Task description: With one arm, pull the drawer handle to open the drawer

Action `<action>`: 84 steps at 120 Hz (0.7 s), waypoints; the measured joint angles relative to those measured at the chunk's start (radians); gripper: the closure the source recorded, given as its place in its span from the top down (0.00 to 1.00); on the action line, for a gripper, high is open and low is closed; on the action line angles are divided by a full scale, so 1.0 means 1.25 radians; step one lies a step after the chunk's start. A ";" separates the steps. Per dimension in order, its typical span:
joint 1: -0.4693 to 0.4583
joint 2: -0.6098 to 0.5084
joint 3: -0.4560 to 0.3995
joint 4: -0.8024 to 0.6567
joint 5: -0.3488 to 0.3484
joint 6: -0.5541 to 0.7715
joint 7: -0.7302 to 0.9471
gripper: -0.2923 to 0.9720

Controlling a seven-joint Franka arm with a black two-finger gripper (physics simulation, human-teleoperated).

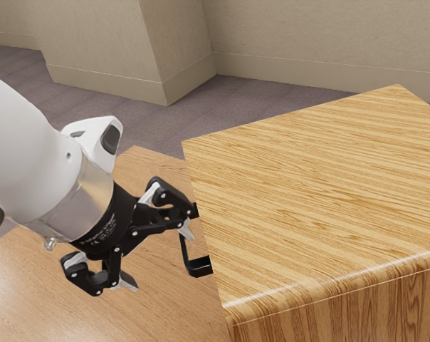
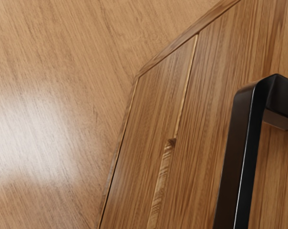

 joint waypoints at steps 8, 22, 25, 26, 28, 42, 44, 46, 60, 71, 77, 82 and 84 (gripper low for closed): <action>0.000 0.001 0.004 -0.007 0.000 0.002 0.000 0.77; -0.001 0.001 0.015 -0.019 0.000 0.004 0.000 0.77; -0.001 0.001 0.015 -0.020 0.000 0.004 0.000 0.77; -0.001 0.001 0.016 -0.021 0.000 0.004 0.000 0.77; -0.001 0.001 0.016 -0.021 0.000 0.005 0.000 0.77; -0.002 0.002 0.016 -0.025 0.000 0.005 0.000 0.77; -0.002 0.002 0.016 -0.026 0.000 0.005 0.000 0.77; -0.002 0.002 0.017 -0.027 0.000 0.006 0.000 0.77; -0.008 0.000 0.026 -0.039 0.000 0.006 0.000 0.77; -0.013 -0.003 0.036 -0.048 0.001 0.006 0.000 0.77; -0.013 -0.006 0.038 -0.052 0.002 0.006 0.000 0.77; -0.014 -0.009 0.041 -0.054 0.002 0.005 0.000 0.76; -0.016 -0.010 0.044 -0.055 0.002 0.004 0.000 0.76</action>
